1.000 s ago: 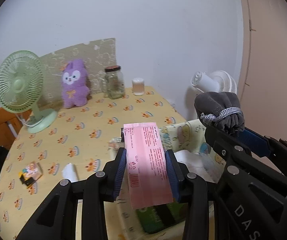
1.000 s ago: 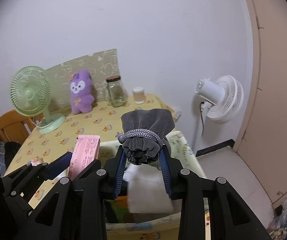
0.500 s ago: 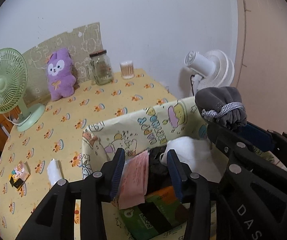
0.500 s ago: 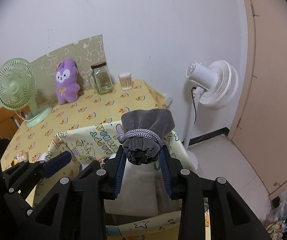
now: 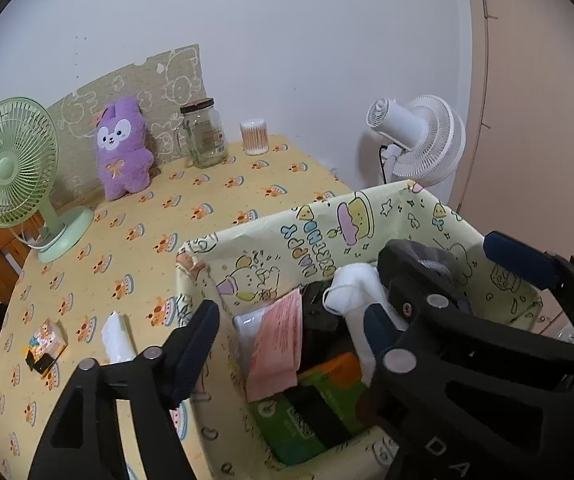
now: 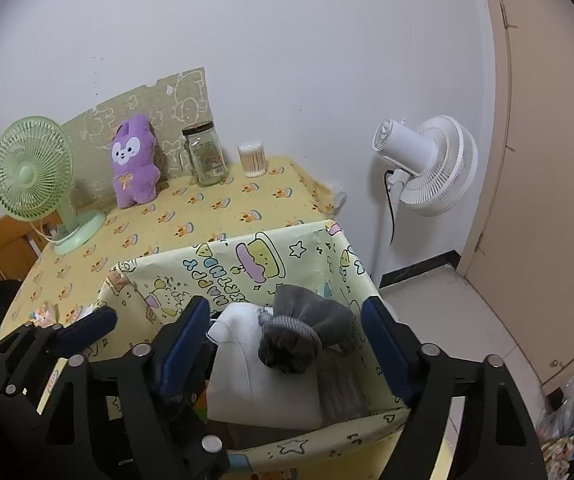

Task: Organize soft objects
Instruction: 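Move both open tools back toward the white roll and snack box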

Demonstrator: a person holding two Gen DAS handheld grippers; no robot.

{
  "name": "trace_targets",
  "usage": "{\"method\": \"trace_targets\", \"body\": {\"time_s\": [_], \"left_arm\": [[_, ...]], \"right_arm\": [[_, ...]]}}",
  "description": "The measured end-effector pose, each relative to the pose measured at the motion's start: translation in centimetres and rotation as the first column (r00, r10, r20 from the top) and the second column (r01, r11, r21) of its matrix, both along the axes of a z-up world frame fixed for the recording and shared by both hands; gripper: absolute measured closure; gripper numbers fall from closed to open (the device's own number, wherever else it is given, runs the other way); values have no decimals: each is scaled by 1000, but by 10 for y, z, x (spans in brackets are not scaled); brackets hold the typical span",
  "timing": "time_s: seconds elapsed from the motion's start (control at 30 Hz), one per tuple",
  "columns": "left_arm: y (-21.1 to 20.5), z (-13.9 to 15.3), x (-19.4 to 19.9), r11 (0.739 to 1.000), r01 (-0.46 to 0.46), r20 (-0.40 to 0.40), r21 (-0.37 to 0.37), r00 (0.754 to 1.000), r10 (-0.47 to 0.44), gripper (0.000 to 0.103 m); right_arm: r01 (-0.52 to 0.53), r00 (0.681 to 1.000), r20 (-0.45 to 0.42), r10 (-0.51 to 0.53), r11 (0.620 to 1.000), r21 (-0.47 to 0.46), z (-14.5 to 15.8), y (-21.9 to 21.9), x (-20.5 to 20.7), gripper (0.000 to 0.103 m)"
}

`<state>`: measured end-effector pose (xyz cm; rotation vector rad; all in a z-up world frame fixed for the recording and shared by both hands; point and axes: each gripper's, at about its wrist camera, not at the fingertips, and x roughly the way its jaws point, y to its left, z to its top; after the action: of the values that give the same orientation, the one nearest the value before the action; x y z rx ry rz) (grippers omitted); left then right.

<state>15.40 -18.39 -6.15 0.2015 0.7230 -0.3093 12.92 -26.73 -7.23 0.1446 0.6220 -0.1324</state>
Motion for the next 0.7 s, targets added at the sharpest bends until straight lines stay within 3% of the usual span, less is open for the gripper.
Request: {"method": "trace_targets", "body": {"time_s": [0.2,0.3,0.7], "left_arm": [[8,7,-11,1000,7,14,-16,1000,-6,24],[12,12,-16,1000,-4,32,-19,999,4,17],[38,24,-41,999,-25,78,-42,997,28,13]], "right_arm": [[0,1000,-3,0,1000,-15,6,7,-7,13],[1,1000,7,-1,1000,-16,11,10,-13,13],[-16,999,37,17,999,-29,24,34,-35,13]]}}
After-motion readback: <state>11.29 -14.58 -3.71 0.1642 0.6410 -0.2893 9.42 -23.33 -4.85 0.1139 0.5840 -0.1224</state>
